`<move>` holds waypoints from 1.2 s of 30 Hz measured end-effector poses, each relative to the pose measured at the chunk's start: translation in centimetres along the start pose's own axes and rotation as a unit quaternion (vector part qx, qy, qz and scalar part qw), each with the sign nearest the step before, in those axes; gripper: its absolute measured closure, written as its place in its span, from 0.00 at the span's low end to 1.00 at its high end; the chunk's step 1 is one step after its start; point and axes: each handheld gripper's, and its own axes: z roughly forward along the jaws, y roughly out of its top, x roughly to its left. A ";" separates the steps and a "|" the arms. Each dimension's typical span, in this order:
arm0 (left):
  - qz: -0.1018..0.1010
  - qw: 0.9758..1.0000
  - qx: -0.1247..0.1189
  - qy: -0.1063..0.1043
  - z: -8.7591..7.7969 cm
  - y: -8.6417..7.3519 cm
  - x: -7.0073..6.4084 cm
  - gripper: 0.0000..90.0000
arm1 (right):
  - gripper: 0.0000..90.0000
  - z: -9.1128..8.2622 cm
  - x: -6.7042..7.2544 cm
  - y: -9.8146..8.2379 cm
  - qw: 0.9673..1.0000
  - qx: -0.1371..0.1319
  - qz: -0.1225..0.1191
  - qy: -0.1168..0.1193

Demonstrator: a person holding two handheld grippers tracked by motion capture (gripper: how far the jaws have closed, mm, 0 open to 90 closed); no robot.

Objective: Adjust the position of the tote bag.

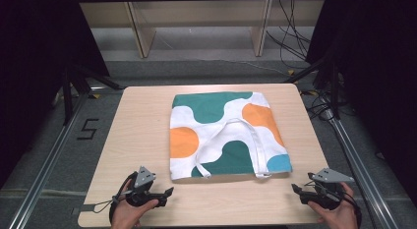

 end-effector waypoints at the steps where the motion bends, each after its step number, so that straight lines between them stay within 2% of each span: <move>1: 0.000 1.000 0.000 0.000 0.0 0.0 0.0 0.19 | 0.31 0.0 0.0 0.0 1.000 0.000 0.000 0.000; 2: -0.010 1.000 -0.012 0.002 0.2 0.0 -0.2 0.19 | 0.31 0.1 -0.2 -0.1 1.000 -0.004 -0.013 -0.010; 4: -0.004 1.000 -0.012 0.005 0.2 0.1 -0.1 0.19 | 0.31 0.1 -0.3 -0.1 1.000 -0.005 -0.019 -0.014; 7: 0.005 1.000 -0.004 0.005 0.2 0.1 0.1 0.19 | 0.31 0.1 -0.2 0.0 1.000 -0.002 -0.007 -0.011; 8: 0.000 1.000 -0.003 0.008 0.3 0.1 0.0 0.19 | 0.31 0.1 -0.2 0.0 1.000 0.000 -0.005 -0.012; 9: -0.005 1.000 -0.003 0.006 0.4 0.1 0.0 0.19 | 0.32 0.1 -0.3 0.0 1.000 0.003 -0.014 -0.015; 10: -0.001 1.000 -0.004 0.010 0.6 0.3 -0.1 0.19 | 0.32 0.2 -0.3 0.0 1.000 0.002 -0.013 -0.014; 11: 0.015 1.000 0.009 0.009 0.5 0.4 0.0 0.19 | 0.32 0.3 -0.3 0.0 1.000 -0.002 -0.013 -0.008; 12: 0.004 1.000 -0.007 0.009 0.9 0.4 -0.2 0.19 | 0.32 0.4 -0.4 0.0 1.000 -0.001 -0.023 -0.013; 13: 0.019 1.000 0.007 0.010 0.9 0.5 -0.2 0.19 | 0.32 0.3 -0.4 0.0 0.999 0.001 -0.028 -0.017; 14: 0.027 0.999 0.013 0.014 1.1 0.7 -0.4 0.19 | 0.32 0.3 -0.2 0.0 1.000 -0.003 -0.015 -0.017; 16: 0.031 0.999 0.012 0.015 1.2 0.8 -0.4 0.19 | 0.32 0.3 -0.3 0.0 1.000 -0.002 -0.022 -0.017; 17: 0.033 0.999 0.015 0.023 1.2 1.0 -0.5 0.19 | 0.32 0.3 -0.3 0.0 1.000 -0.001 -0.021 -0.016; 18: 0.043 0.999 0.014 0.023 1.2 1.1 -0.3 0.19 | 0.32 0.3 -0.2 0.0 1.000 0.002 -0.016 -0.017; 19: 0.042 0.999 0.011 0.025 1.2 1.2 -0.3 0.19 | 0.32 0.4 -0.1 0.1 1.000 0.007 -0.004 -0.002; 20: 0.034 0.999 0.011 0.024 1.4 1.2 -0.3 0.19 | 0.32 0.4 0.0 0.2 1.000 0.005 -0.009 -0.010; 21: 0.039 0.999 0.010 0.027 1.5 1.3 -0.2 0.19 | 0.32 0.5 -0.1 0.1 1.000 -0.002 -0.020 -0.017; 23: 0.035 0.999 0.013 0.026 1.9 1.4 -0.3 0.19 | 0.32 0.5 -0.2 0.2 1.000 0.000 -0.020 -0.015; 24: 0.044 0.999 0.013 0.027 2.3 1.6 -0.5 0.19 | 0.32 0.6 -0.2 0.2 1.000 -0.002 -0.021 -0.013; 26: 0.042 0.999 0.015 0.031 2.6 1.8 -0.7 0.19 | 0.32 0.5 -0.2 0.2 1.000 0.002 -0.021 -0.015; 27: 0.053 0.998 0.017 0.036 2.9 2.0 -0.7 0.19 | 0.32 0.5 -0.1 0.2 1.000 0.006 -0.013 -0.006; 29: 0.052 0.998 0.019 0.033 3.3 2.2 -0.8 0.19 | 0.32 0.5 -0.1 0.2 1.000 0.005 -0.014 -0.006; 32: 0.058 0.997 0.024 0.044 3.8 2.6 -1.0 0.19 | 0.32 0.6 -0.1 0.2 1.000 0.006 -0.021 -0.006; 33: 0.073 0.995 0.028 0.055 3.9 2.7 -0.9 0.19 | 0.32 0.6 -0.1 0.2 1.000 0.009 -0.020 -0.001; 34: 0.078 0.994 0.029 0.065 4.1 2.8 -1.0 0.20 | 0.32 0.6 -0.1 0.2 1.000 0.014 -0.019 0.002; 36: 0.071 0.995 0.030 0.066 4.6 2.9 -1.1 0.19 | 0.32 0.6 -0.1 0.2 1.000 0.010 -0.012 0.001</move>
